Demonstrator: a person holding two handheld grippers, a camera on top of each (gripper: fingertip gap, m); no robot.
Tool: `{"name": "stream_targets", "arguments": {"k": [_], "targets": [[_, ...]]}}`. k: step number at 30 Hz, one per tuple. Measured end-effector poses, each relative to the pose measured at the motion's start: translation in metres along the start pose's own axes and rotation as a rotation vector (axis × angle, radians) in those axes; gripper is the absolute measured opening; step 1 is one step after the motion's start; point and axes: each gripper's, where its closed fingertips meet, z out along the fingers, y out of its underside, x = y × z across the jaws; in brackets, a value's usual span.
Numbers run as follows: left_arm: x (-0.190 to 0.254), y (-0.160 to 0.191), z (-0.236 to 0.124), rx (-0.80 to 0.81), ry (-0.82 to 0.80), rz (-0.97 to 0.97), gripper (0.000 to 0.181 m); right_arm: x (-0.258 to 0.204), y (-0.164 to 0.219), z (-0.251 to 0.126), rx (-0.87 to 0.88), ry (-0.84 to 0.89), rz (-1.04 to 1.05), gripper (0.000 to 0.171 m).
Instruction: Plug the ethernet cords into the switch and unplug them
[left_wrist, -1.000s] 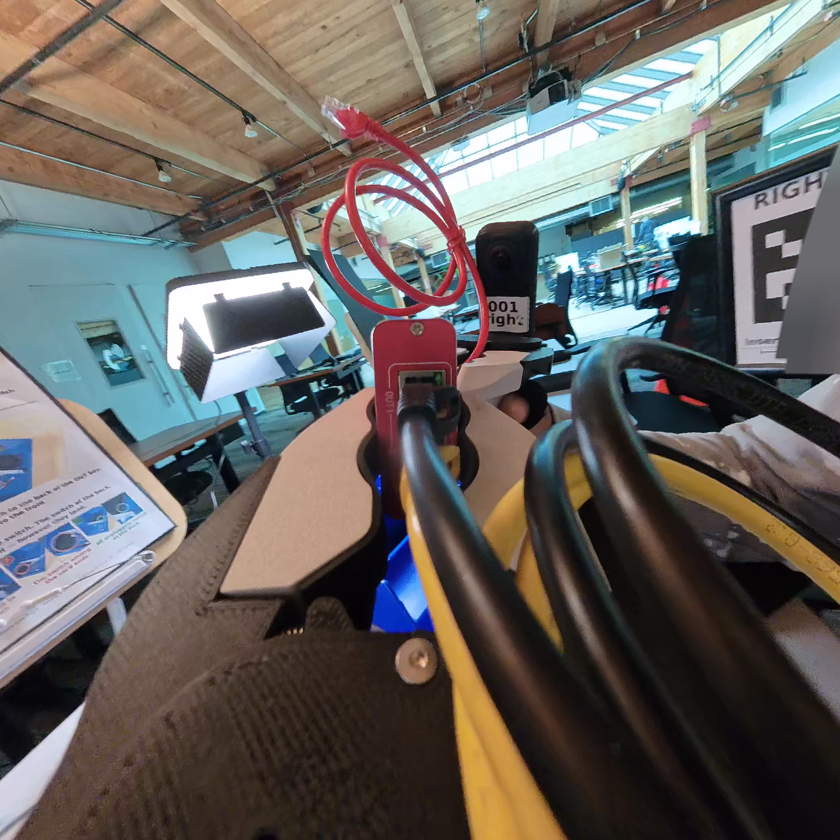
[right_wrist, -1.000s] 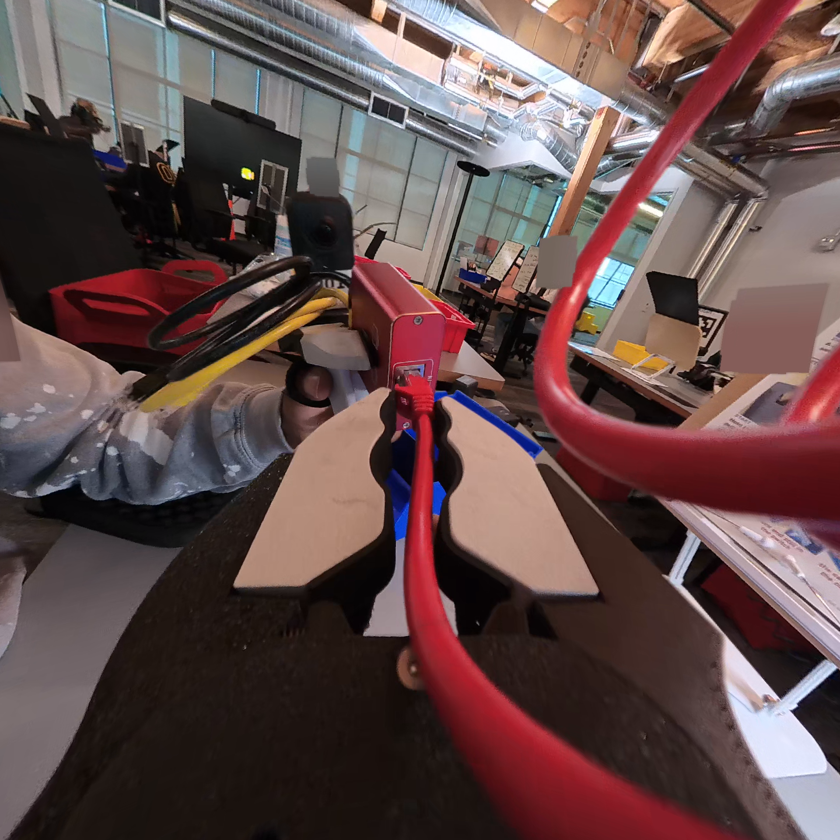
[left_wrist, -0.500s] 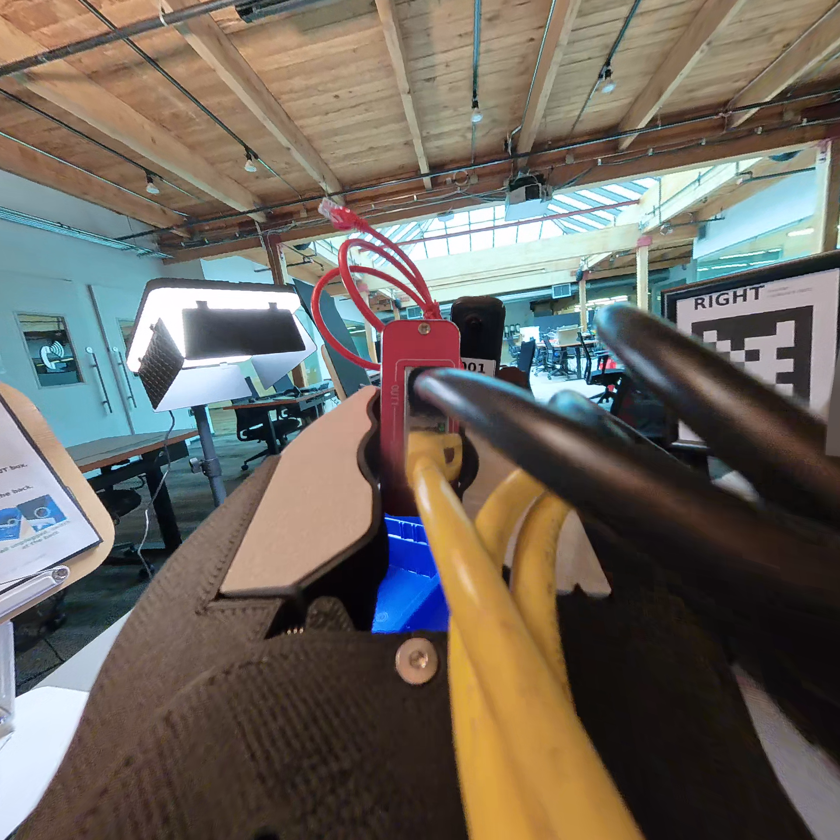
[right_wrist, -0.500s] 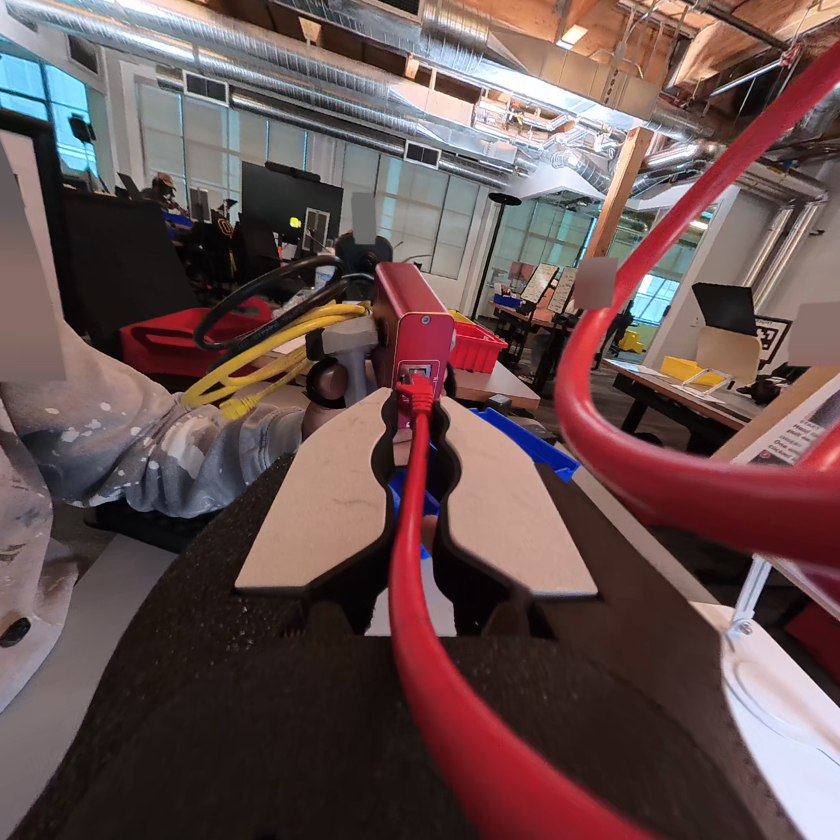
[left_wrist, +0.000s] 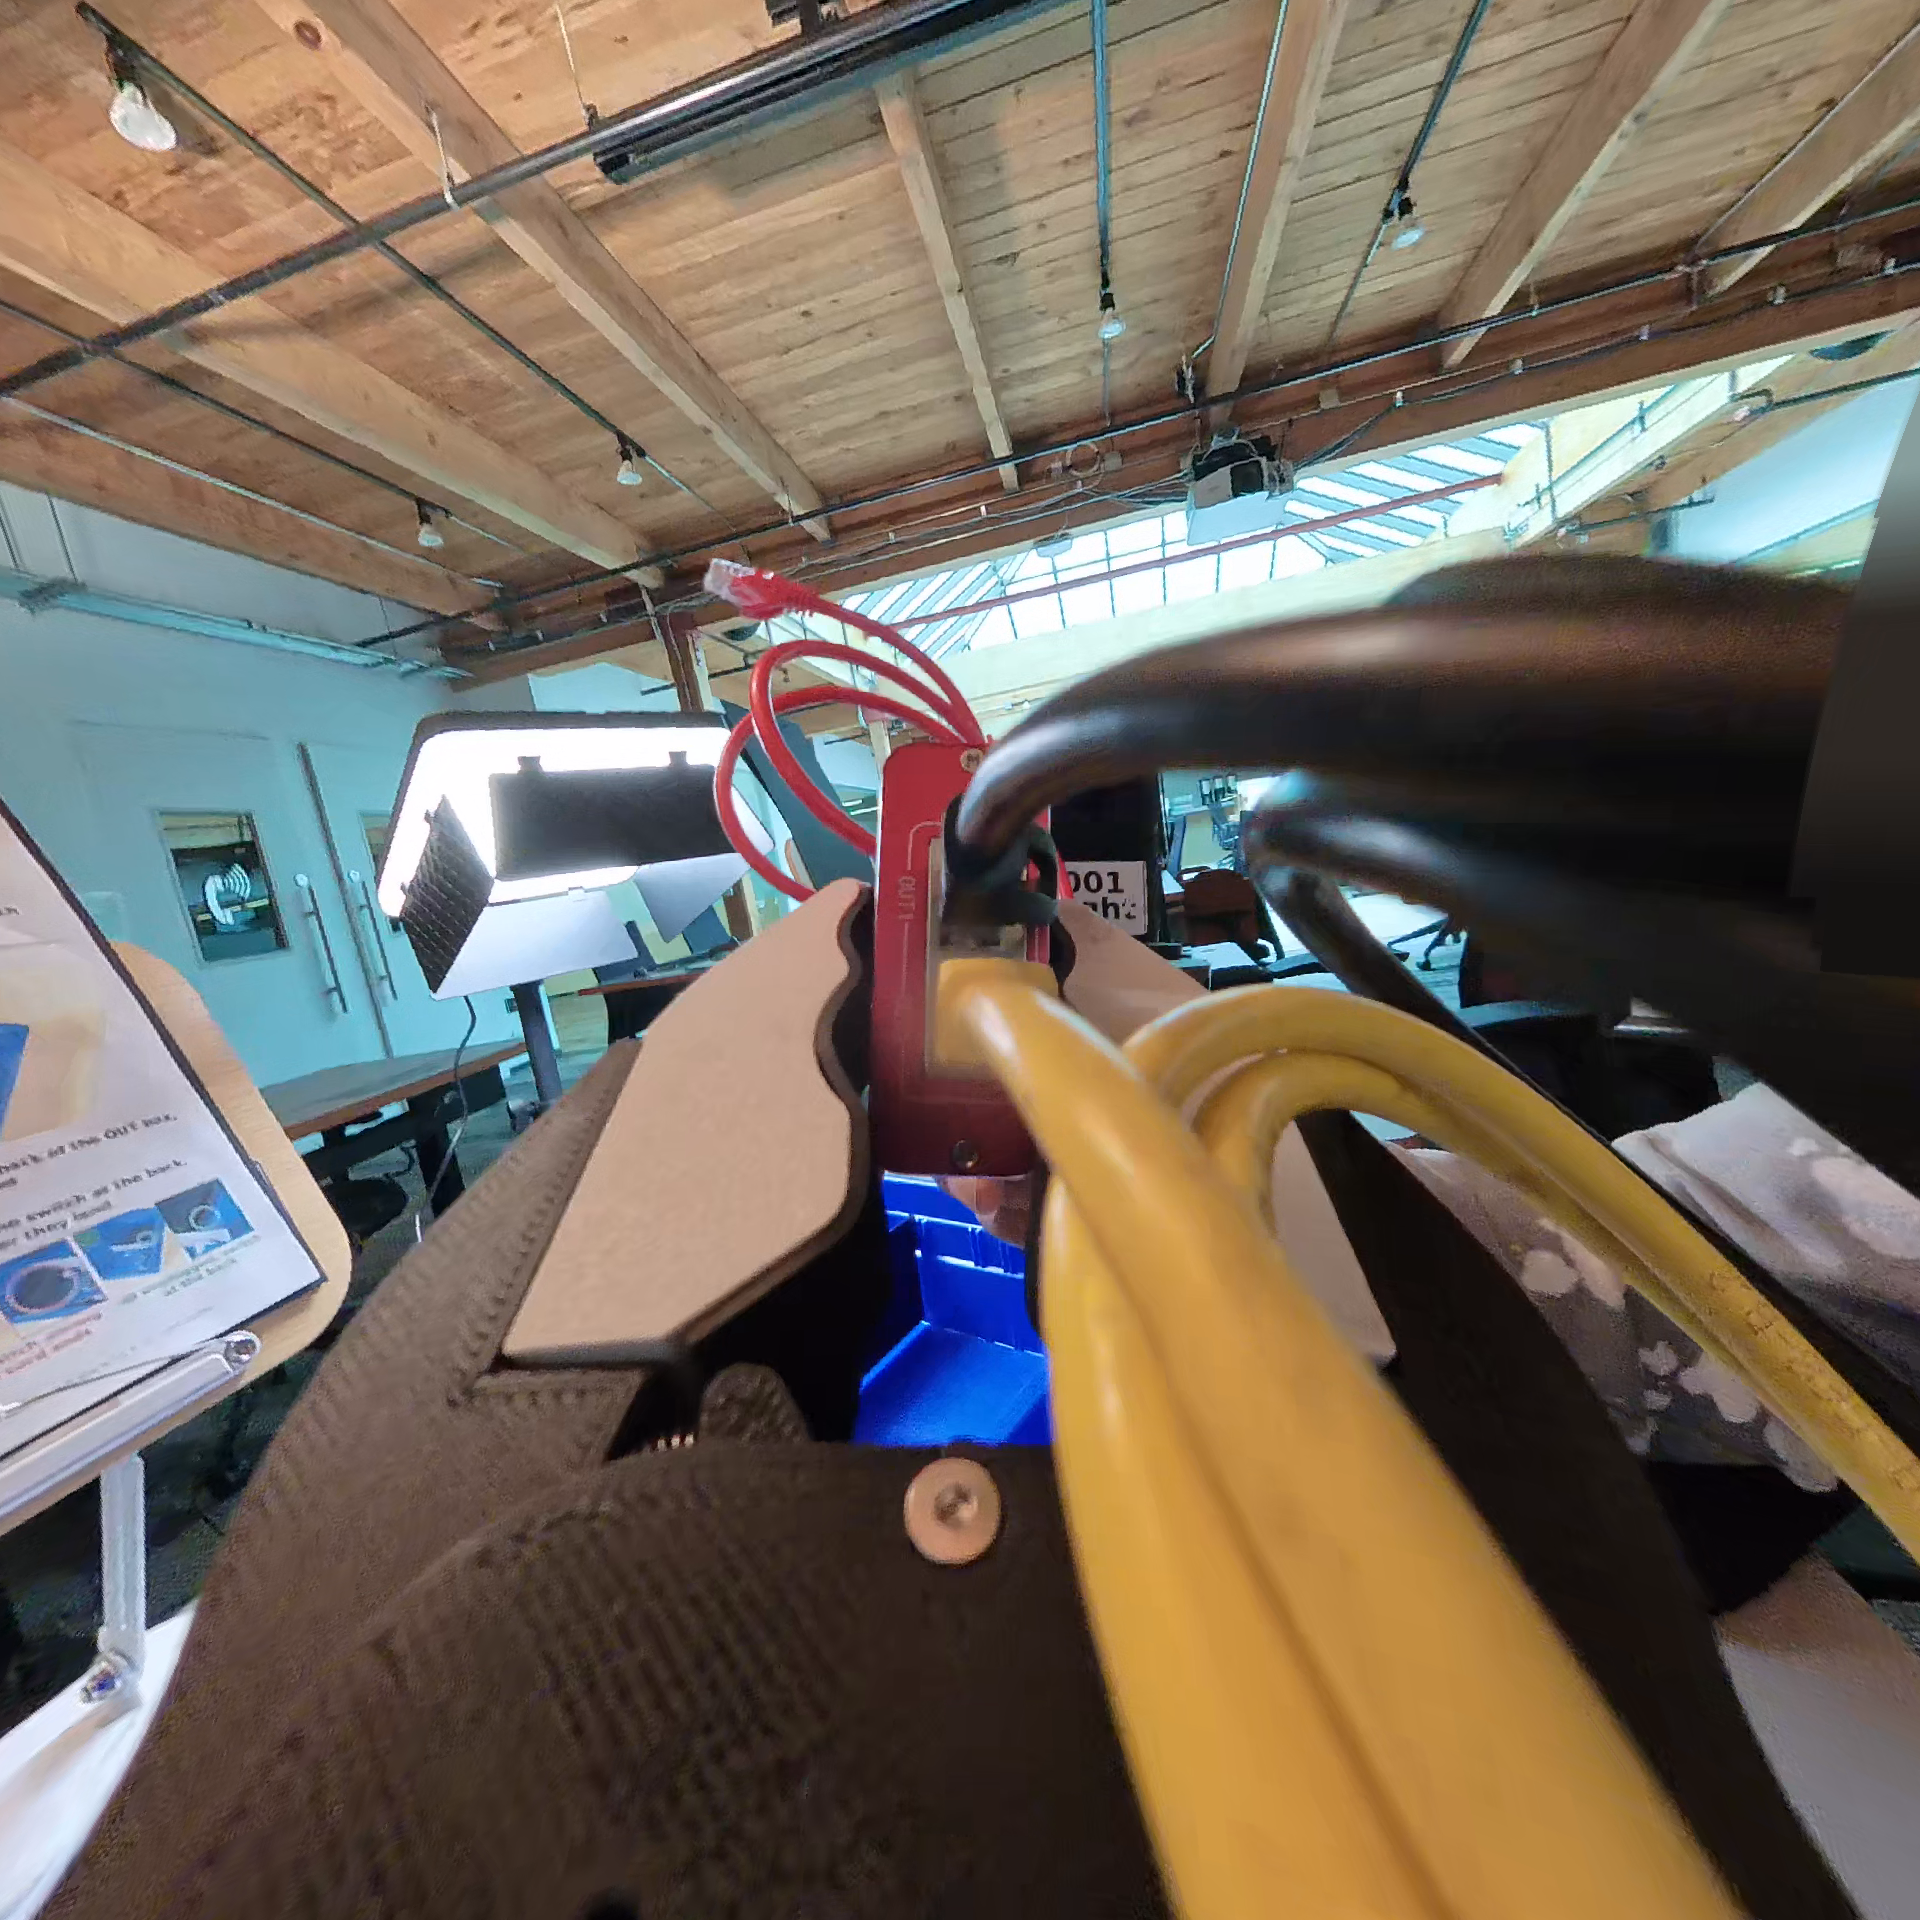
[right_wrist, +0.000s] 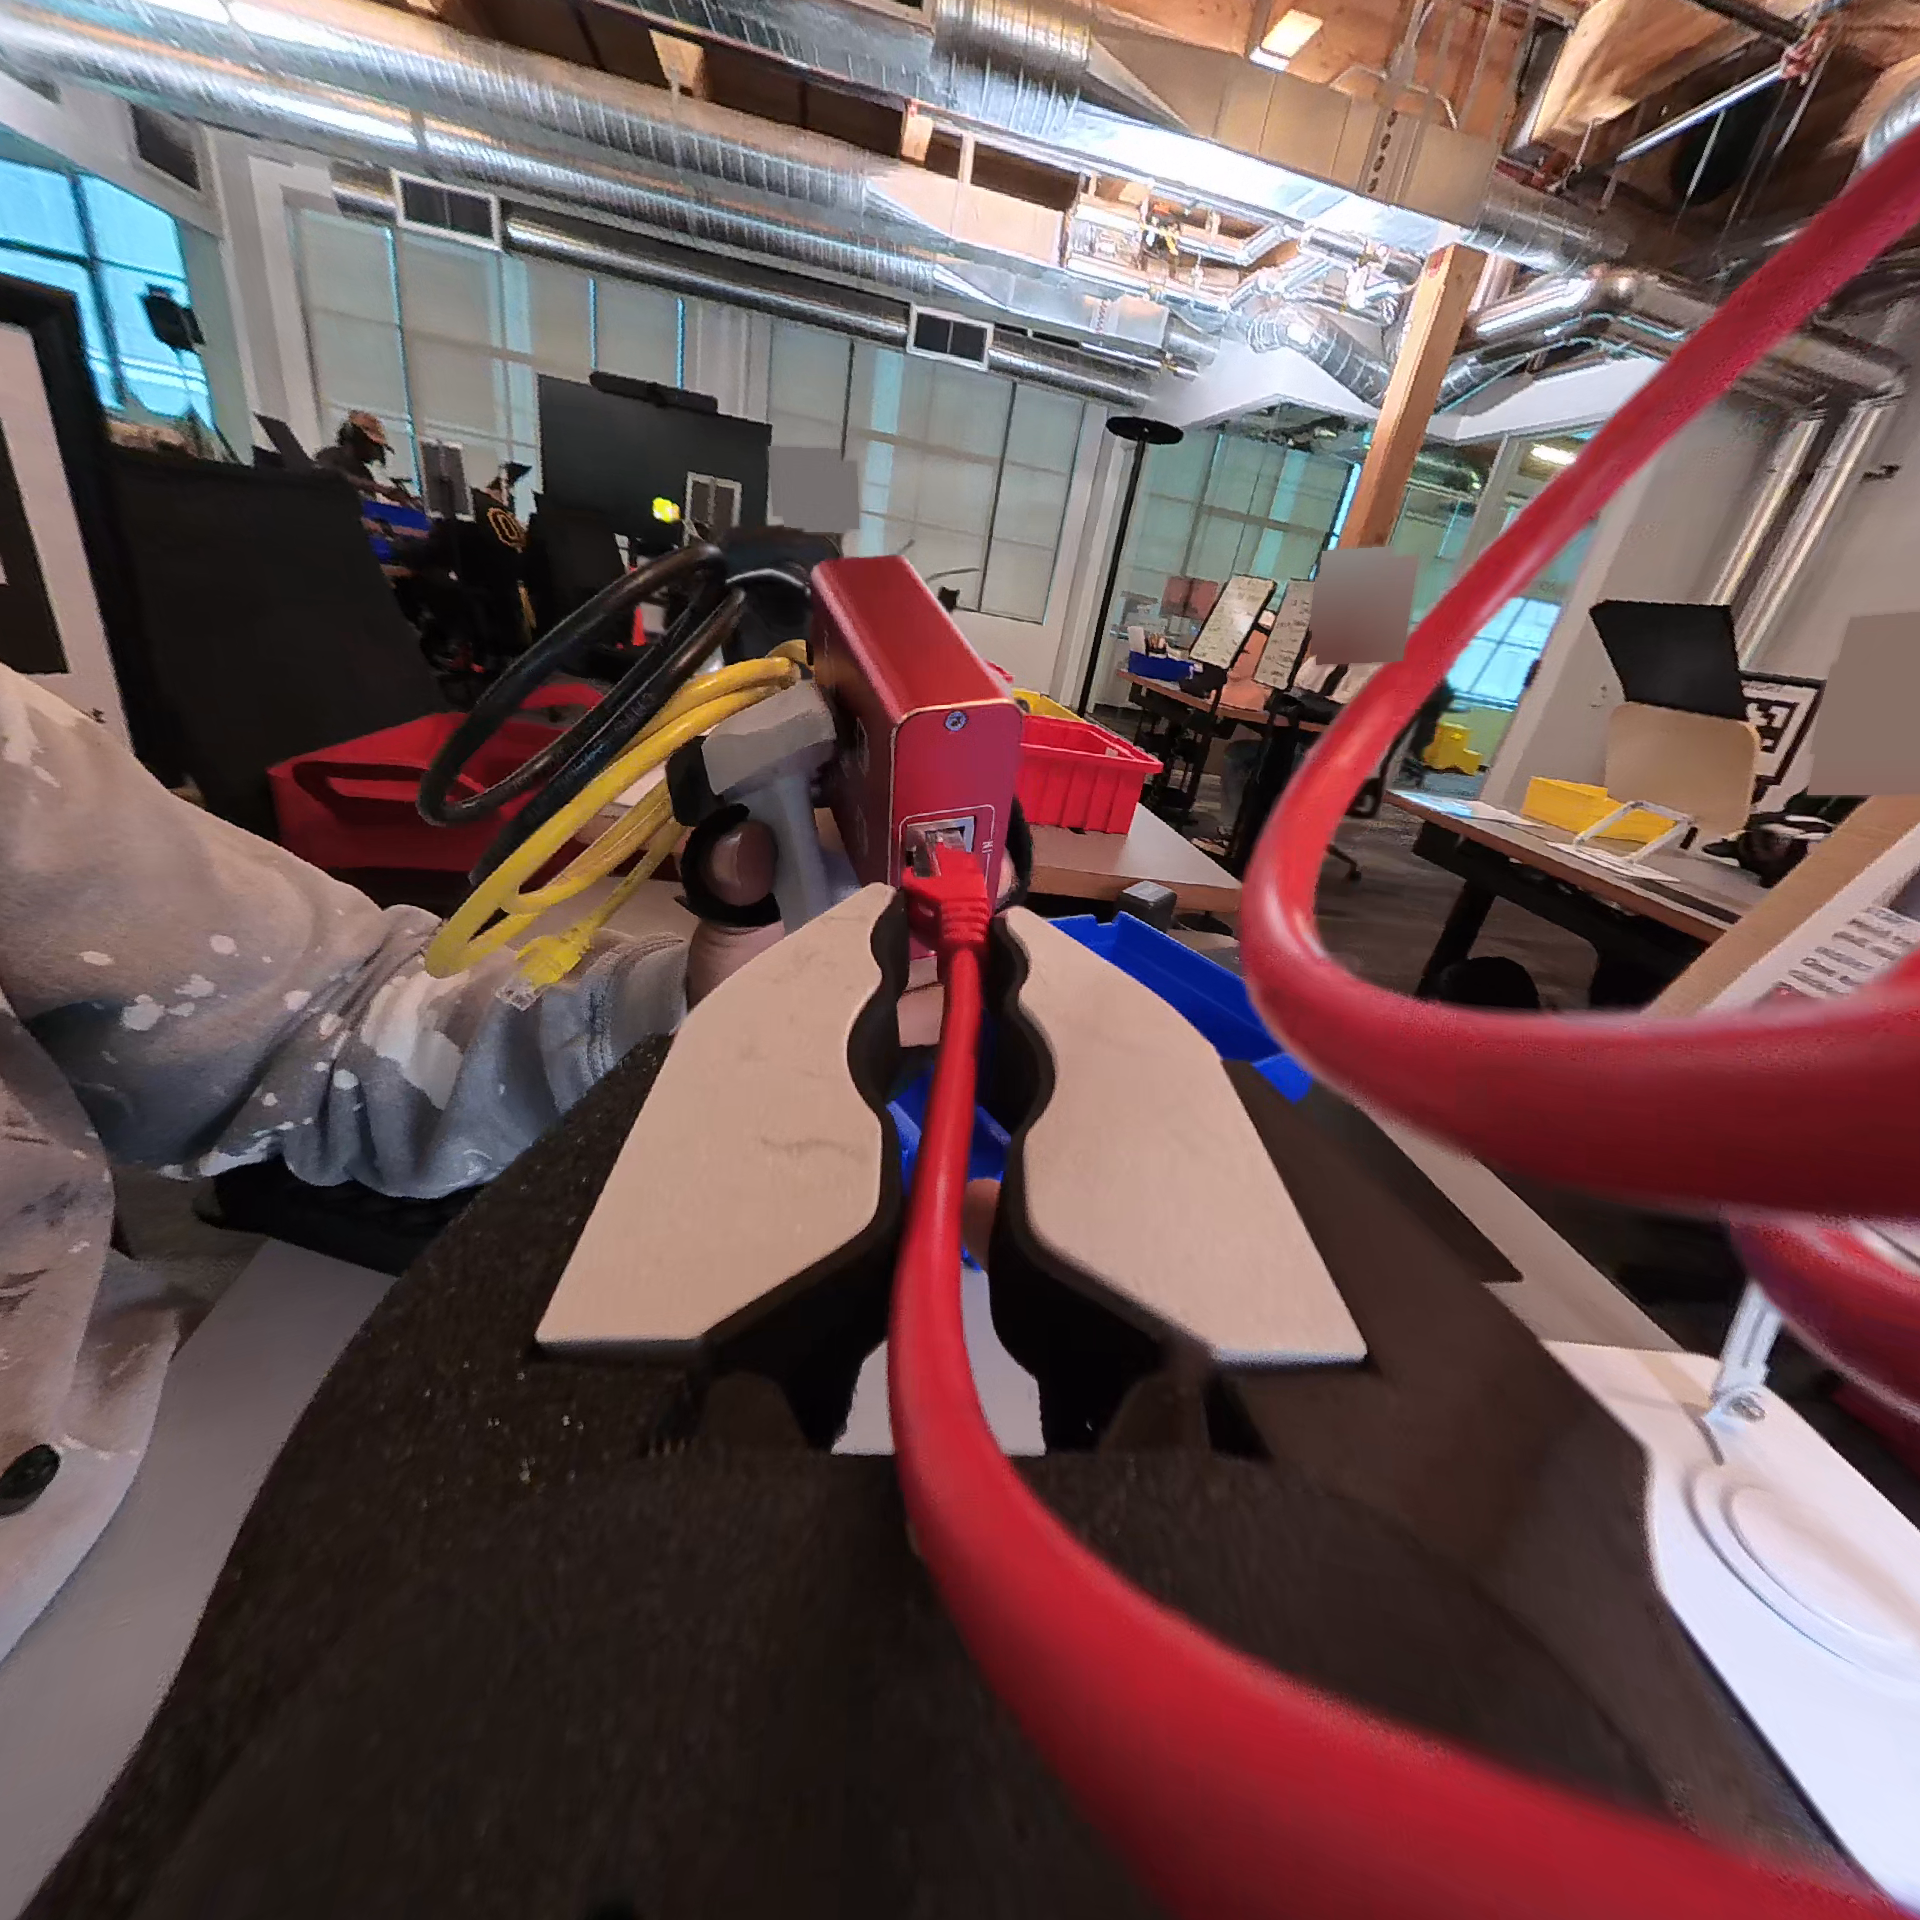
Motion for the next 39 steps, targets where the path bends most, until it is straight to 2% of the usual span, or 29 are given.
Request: {"name": "stream_targets", "arguments": {"k": [9,18,25,29,34,35,36,37,39], "targets": [[-0.001,-0.008,-0.007,0.053,0.042,-0.031,0.031,-0.004,-0.006,0.009,0.034,0.023,0.042,0.014],[0.001,-0.013,-0.009,0.110,0.071,-0.106,0.030,-0.009,-0.015,0.011,0.058,0.076,-0.035,0.016],[0.005,-0.024,-0.012,0.131,0.038,-0.031,0.031,-0.009,-0.024,0.018,0.082,0.227,-0.118,0.016],[0.007,-0.028,-0.010,0.097,0.033,0.008,0.031,-0.012,-0.023,0.017,0.094,0.168,-0.101,0.014],[0.001,-0.025,-0.011,0.107,0.033,-0.031,0.031,-0.009,-0.018,0.016,0.072,0.150,-0.094,0.013],[-0.002,-0.035,-0.016,0.171,0.014,-0.042,0.030,0.002,-0.020,0.009,0.094,0.221,-0.088,0.012],[-0.012,-0.063,-0.034,0.325,-0.014,-0.068,0.030,0.019,-0.026,-0.011,0.135,0.285,-0.073,0.012],[-0.021,-0.089,-0.054,0.412,-0.025,-0.094,0.030,0.028,-0.035,-0.030,0.197,0.276,-0.014,0.013],[-0.024,-0.101,-0.069,0.343,-0.057,0.008,0.029,0.018,-0.040,-0.029,0.143,0.269,-0.096,0.013]]}}
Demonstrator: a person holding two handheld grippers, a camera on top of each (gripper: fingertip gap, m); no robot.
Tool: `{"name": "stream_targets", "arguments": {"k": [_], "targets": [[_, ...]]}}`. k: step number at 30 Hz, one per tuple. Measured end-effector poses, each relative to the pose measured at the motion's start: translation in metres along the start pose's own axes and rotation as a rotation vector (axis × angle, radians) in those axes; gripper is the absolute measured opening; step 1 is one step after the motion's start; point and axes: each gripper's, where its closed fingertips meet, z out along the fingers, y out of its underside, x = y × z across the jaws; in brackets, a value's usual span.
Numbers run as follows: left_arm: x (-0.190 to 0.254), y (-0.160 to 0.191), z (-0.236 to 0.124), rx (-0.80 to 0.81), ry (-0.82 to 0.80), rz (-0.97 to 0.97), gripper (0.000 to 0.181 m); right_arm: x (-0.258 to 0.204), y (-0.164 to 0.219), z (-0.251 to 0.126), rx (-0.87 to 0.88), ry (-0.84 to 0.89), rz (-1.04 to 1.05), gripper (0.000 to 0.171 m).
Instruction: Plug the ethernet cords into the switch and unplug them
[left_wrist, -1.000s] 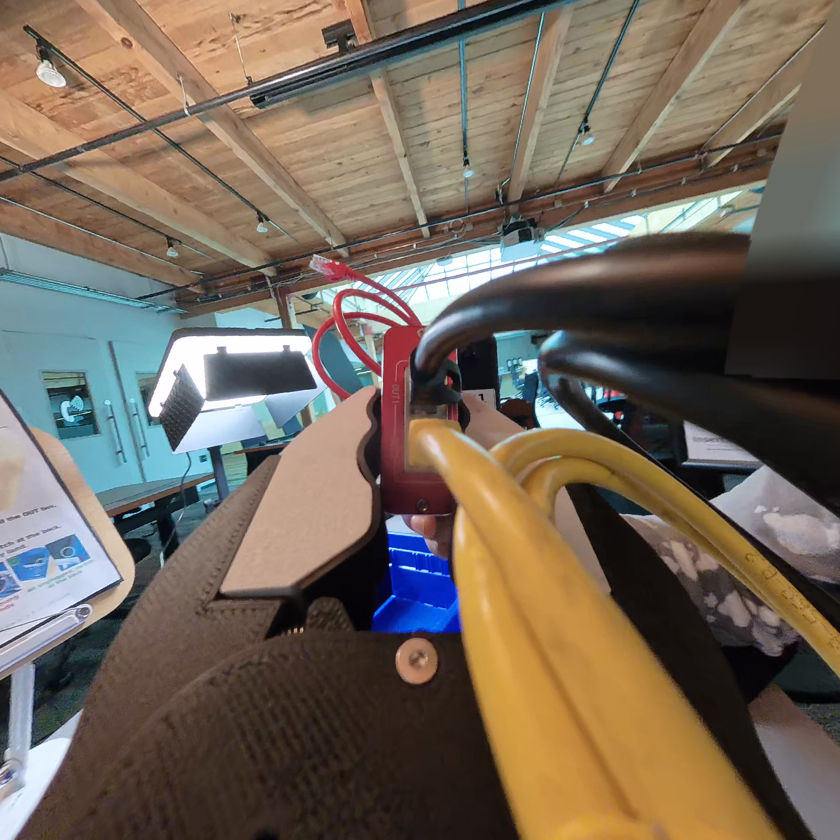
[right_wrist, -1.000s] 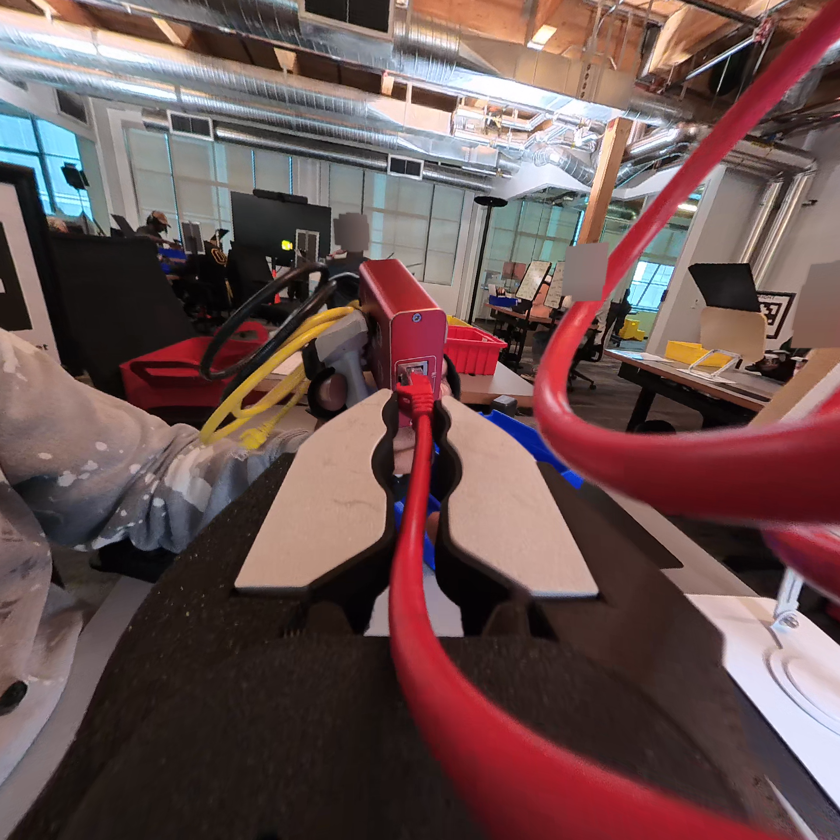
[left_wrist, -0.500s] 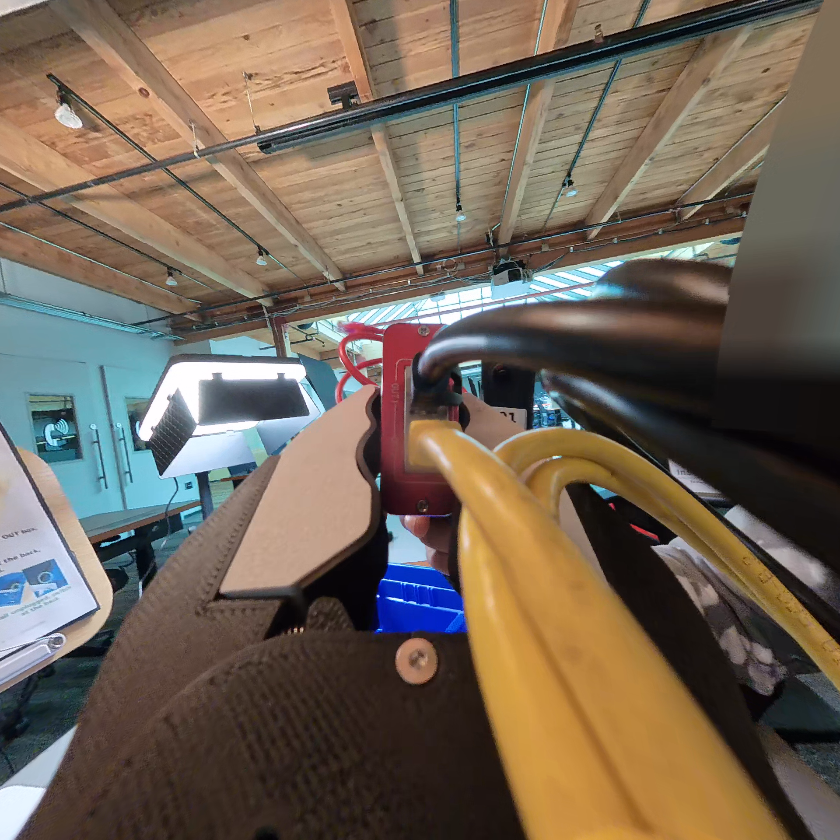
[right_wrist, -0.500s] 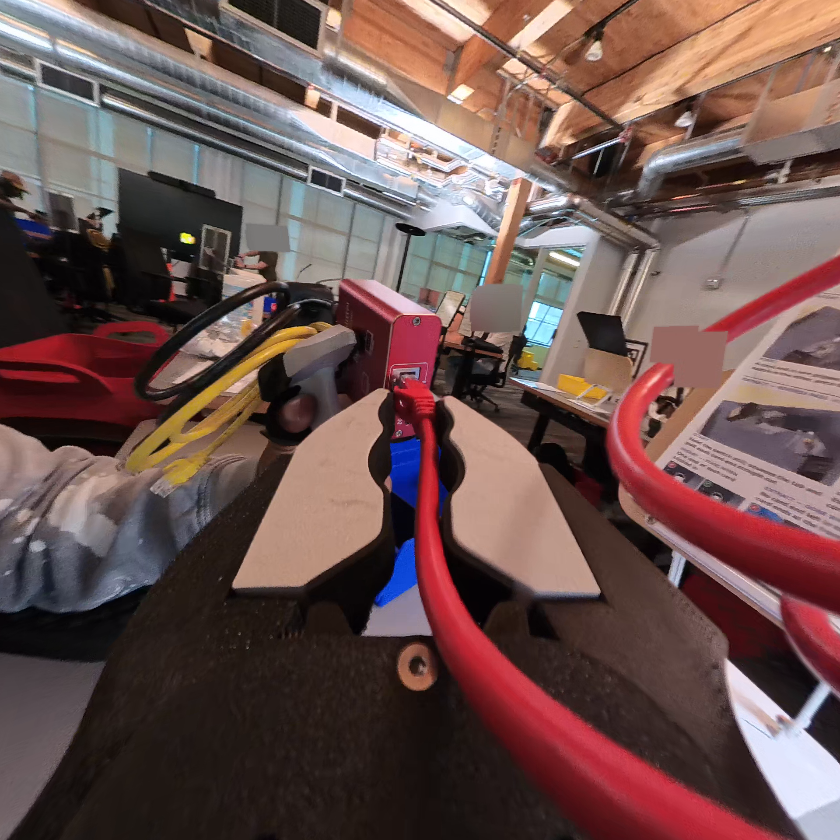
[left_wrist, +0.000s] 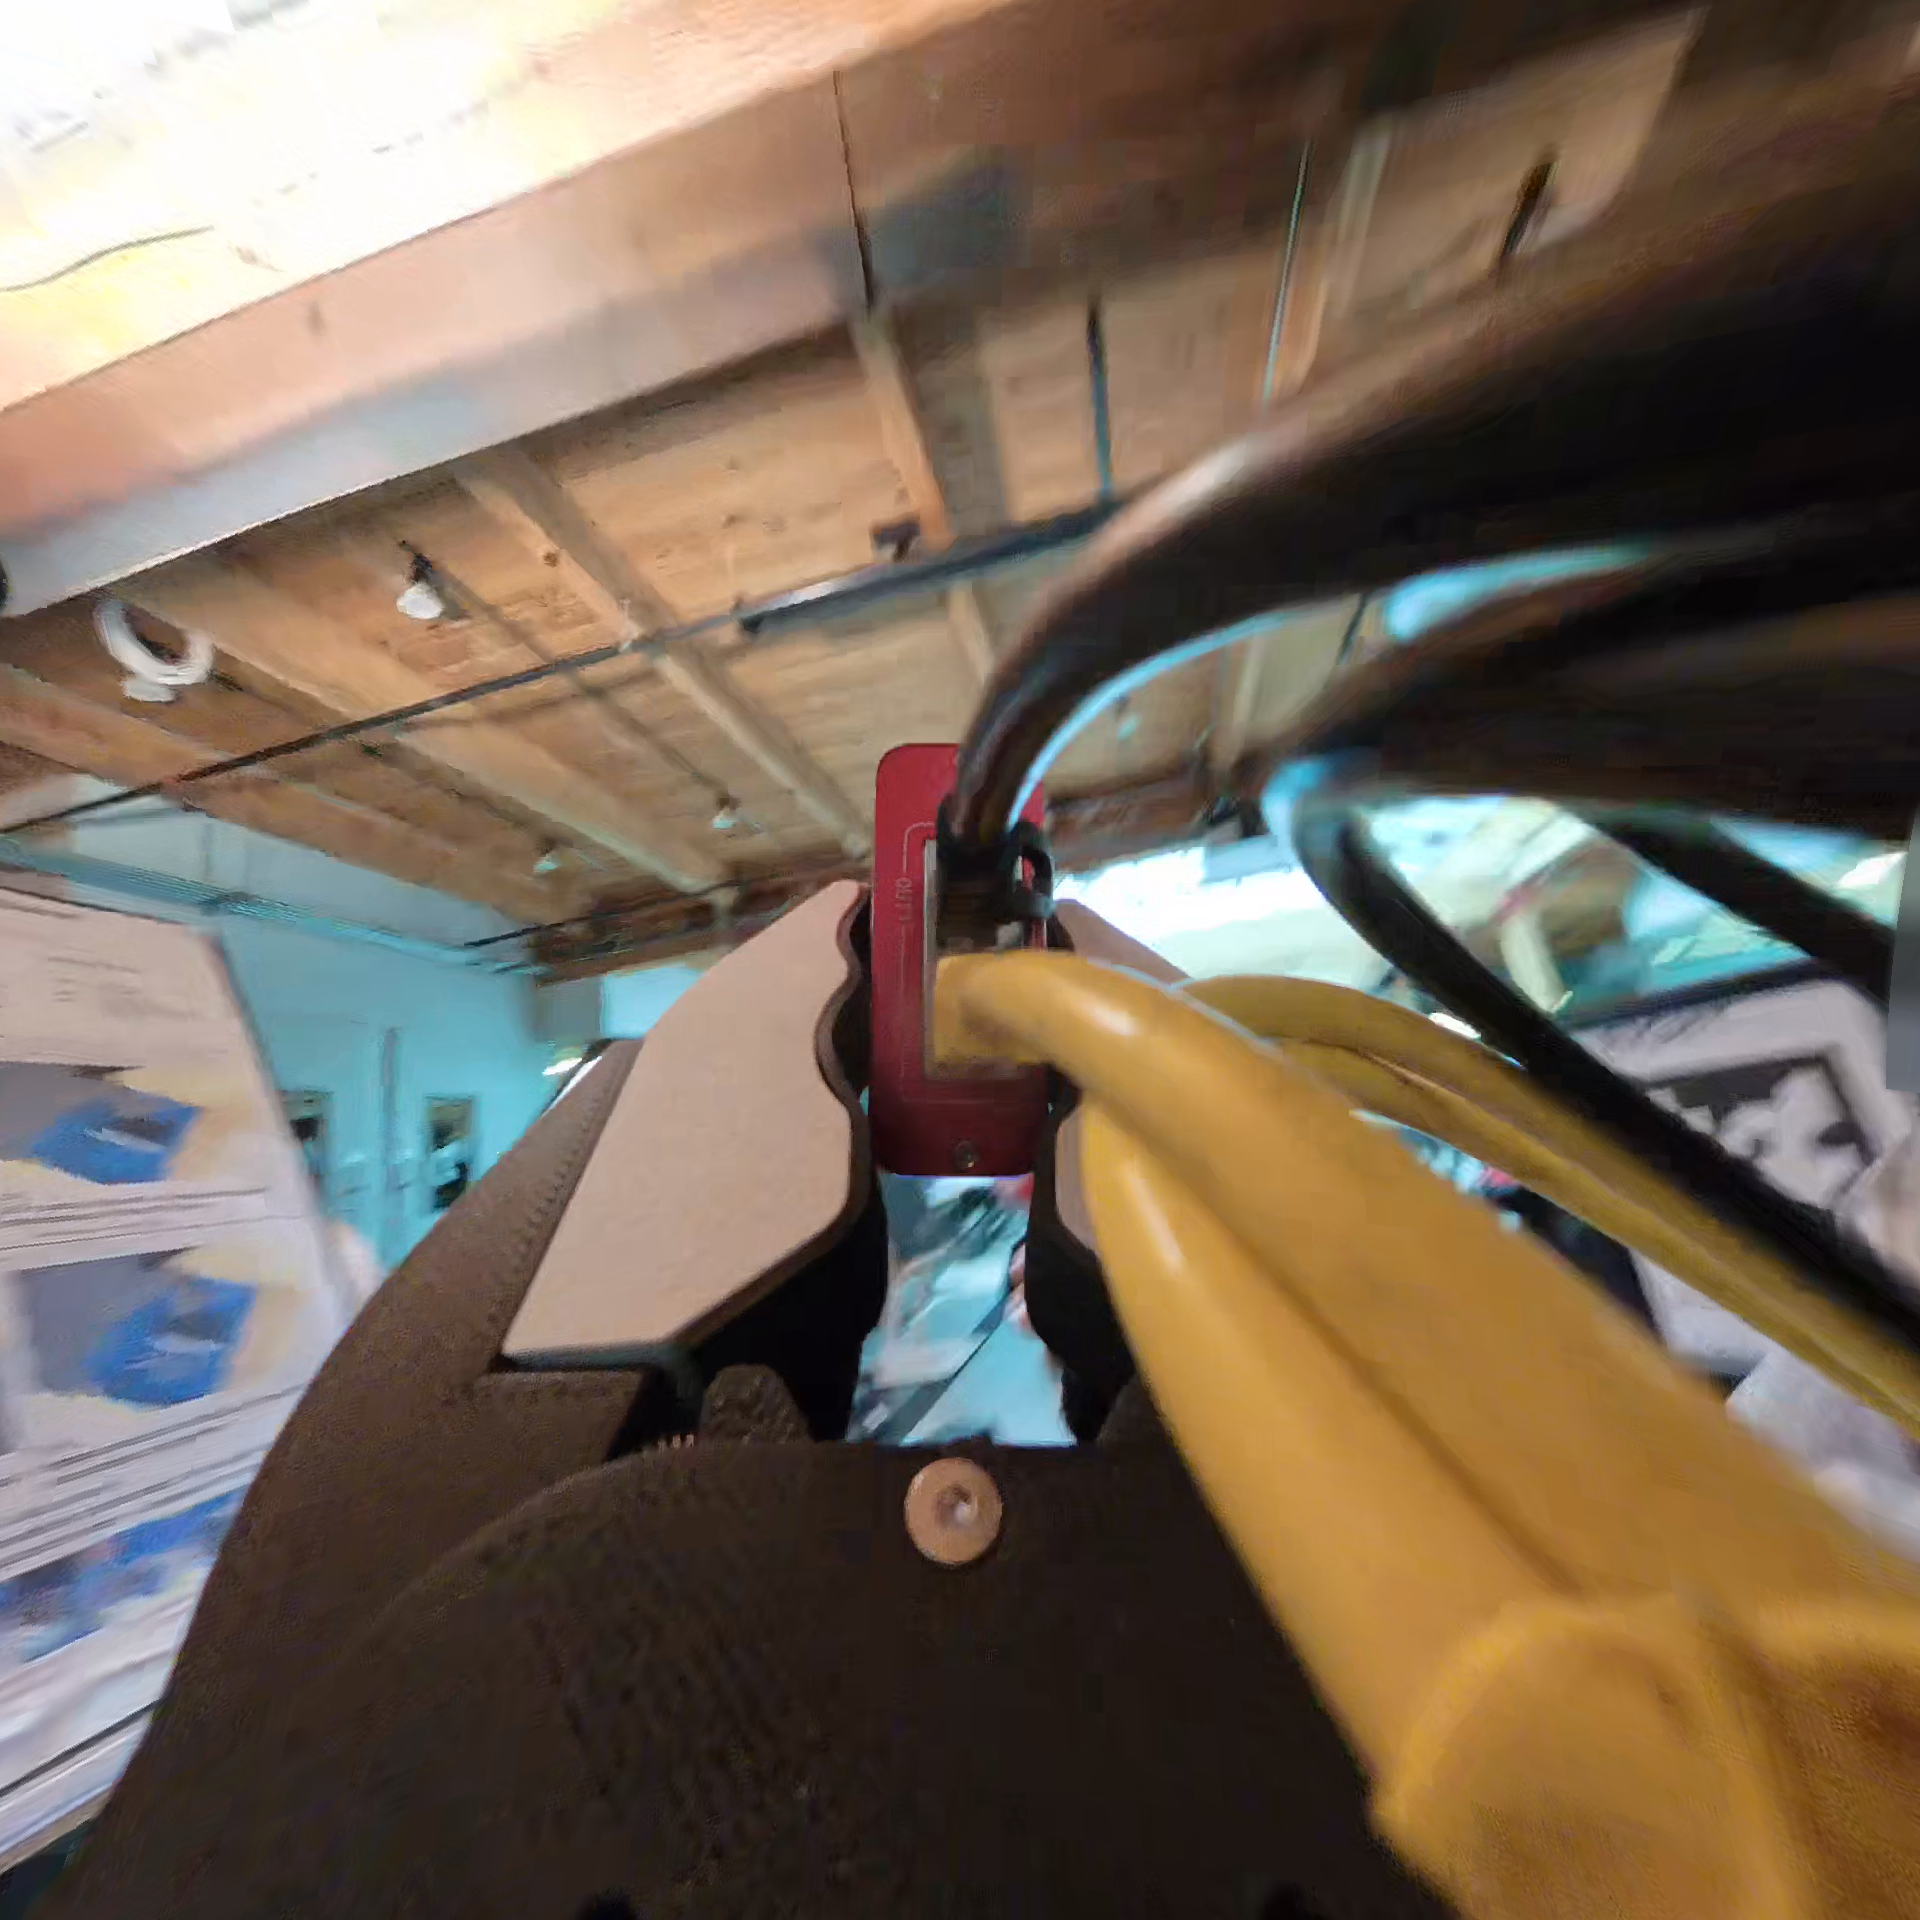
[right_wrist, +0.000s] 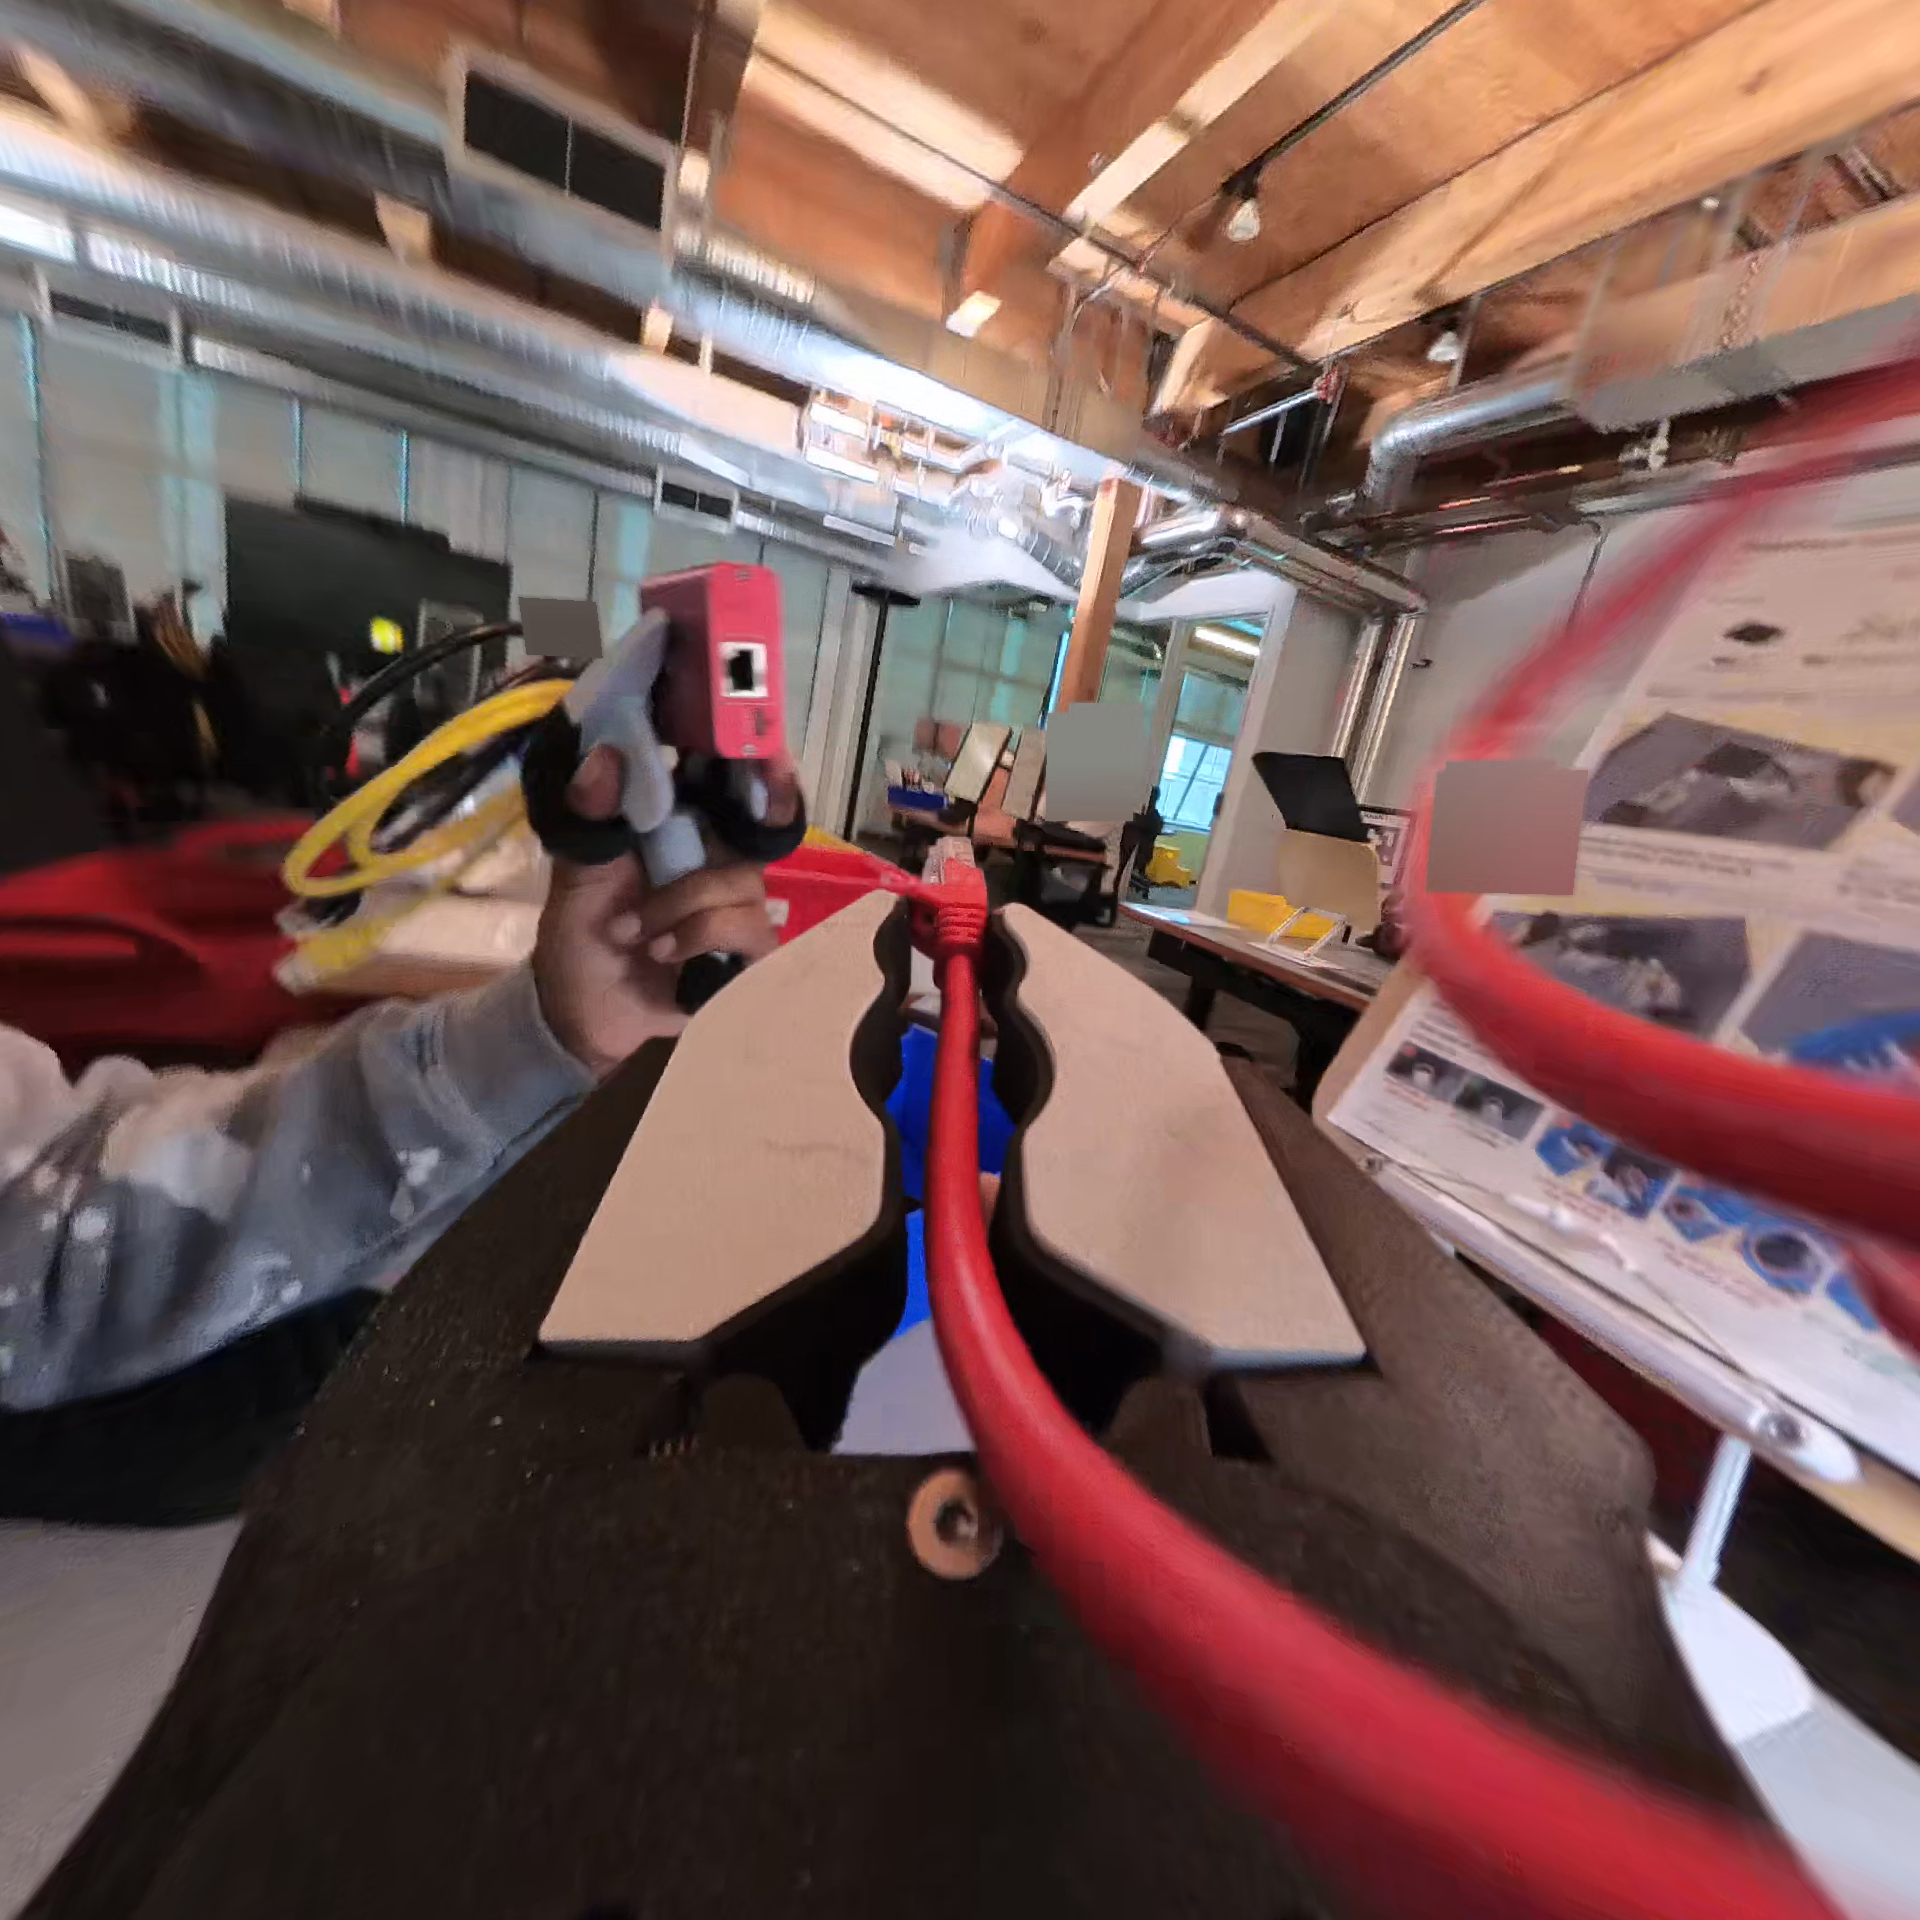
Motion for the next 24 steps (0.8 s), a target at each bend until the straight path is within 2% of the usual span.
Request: {"name": "stream_targets", "arguments": {"k": [3,6,12,18,24], "targets": [[0.002,0.019,0.008,-0.125,-0.002,0.048,0.029,-0.012,0.004,0.015,-0.044,-0.046,0.014,0.013],[-0.006,0.036,0.008,-0.211,-0.038,0.053,0.030,-0.001,0.003,0.004,-0.048,-0.070,0.100,0.013],[-0.031,0.035,-0.003,-0.246,-0.149,0.023,0.030,0.012,-0.005,-0.009,-0.013,-0.083,0.178,0.013],[-0.035,0.030,-0.005,-0.273,-0.182,0.010,0.030,0.017,-0.009,-0.015,-0.008,-0.094,0.229,0.013],[-0.037,0.040,-0.004,-0.351,-0.197,0.009,0.031,0.027,0.012,-0.021,-0.159,-0.071,0.272,0.013]]}}
